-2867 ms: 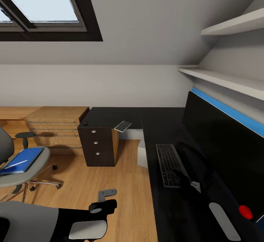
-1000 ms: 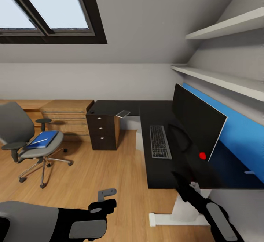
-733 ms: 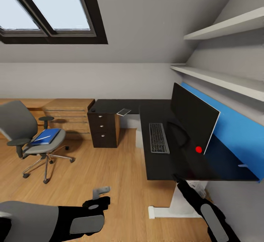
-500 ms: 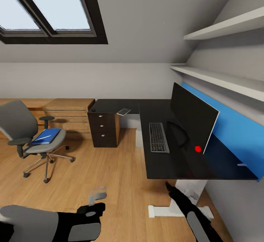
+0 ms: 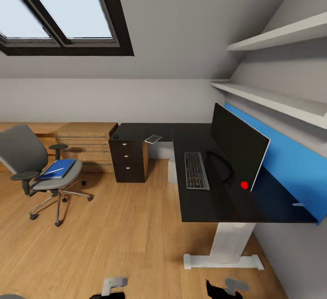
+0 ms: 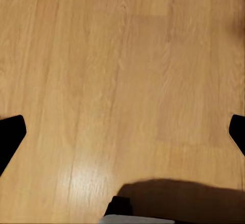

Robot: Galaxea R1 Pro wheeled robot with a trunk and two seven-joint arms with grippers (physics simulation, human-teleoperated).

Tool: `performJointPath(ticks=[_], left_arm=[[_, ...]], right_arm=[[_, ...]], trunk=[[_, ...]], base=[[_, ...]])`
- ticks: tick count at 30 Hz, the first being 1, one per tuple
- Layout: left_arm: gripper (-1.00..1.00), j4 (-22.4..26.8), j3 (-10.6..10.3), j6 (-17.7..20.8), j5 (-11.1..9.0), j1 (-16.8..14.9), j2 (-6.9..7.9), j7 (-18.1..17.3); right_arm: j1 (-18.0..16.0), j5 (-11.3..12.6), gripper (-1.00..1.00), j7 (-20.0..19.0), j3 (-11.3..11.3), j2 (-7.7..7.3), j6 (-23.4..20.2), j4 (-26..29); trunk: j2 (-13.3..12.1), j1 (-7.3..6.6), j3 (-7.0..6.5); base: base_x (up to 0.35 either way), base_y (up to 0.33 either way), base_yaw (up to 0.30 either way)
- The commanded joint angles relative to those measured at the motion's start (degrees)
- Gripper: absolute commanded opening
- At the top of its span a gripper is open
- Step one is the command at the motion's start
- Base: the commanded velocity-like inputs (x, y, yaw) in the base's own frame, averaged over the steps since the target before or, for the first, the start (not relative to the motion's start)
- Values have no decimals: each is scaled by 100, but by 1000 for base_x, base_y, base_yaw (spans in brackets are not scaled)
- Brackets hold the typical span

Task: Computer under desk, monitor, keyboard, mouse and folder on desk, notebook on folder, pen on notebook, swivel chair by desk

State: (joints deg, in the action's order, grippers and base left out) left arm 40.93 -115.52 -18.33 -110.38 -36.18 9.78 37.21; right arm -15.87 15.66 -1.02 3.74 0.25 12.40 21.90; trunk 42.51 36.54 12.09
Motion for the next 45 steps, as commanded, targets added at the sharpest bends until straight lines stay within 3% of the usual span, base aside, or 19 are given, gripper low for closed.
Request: performJointPath(ticks=[1, 4, 6, 7, 10, 13, 29, 35, 45], left_arm=[[100, -169, -31, -29, -47, 46, -19, -222], [100, -874, -31, -2, -242, 201, -155, -1035], [100, -1085, -31, 31, -400, 250, -233, -1275], [100, -1165, -32, 48, -468, 270, -272, -1370], [100, -1249, -34, 69, -544, 290, -325, -1474], [100, -1288, -32, 74, -583, 300, -351, -1524], [100, -1314, -31, 58, -617, 313, -350, -1542], [100, -1309, -32, 66, -615, 313, -358, -1542], [100, -1332, -23, 66, -625, 313, -346, -1535]], right_arm=[[-6, -38, 100, -11, 38, -4, 174, -145], [-4, -481, 100, 0, 102, 11, 808, -743], [-4, -768, 100, 19, 149, 41, 996, -981], [-4, -962, 100, 27, 168, 75, 1069, -1084], [-5, -1240, 100, 32, 171, 125, 1167, -1192], [-4, -1371, 100, 32, 158, 148, 1243, -1237], [-8, -1424, 100, 15, 136, 245, 1504, -1260], [-5, -1426, 100, 31, 136, 261, 1527, -1267], [-6, -1426, 100, 33, 135, 273, 1722, -1276]], trunk=[[-34, -21, -11], [-155, -87, -65], [-155, -87, -65], [-155, -87, -65], [-155, -87, -65], [-155, -87, -65], [-155, -87, -65], [-155, -87, -65], [-556, -307, -244]], base=[[0, 0, 0], [0, 0, 0], [0, 0, 0], [0, 0, 0], [0, 0, 0], [0, 0, 0], [12, 240, 0], [12, 29, 226], [0, 1, 207]])
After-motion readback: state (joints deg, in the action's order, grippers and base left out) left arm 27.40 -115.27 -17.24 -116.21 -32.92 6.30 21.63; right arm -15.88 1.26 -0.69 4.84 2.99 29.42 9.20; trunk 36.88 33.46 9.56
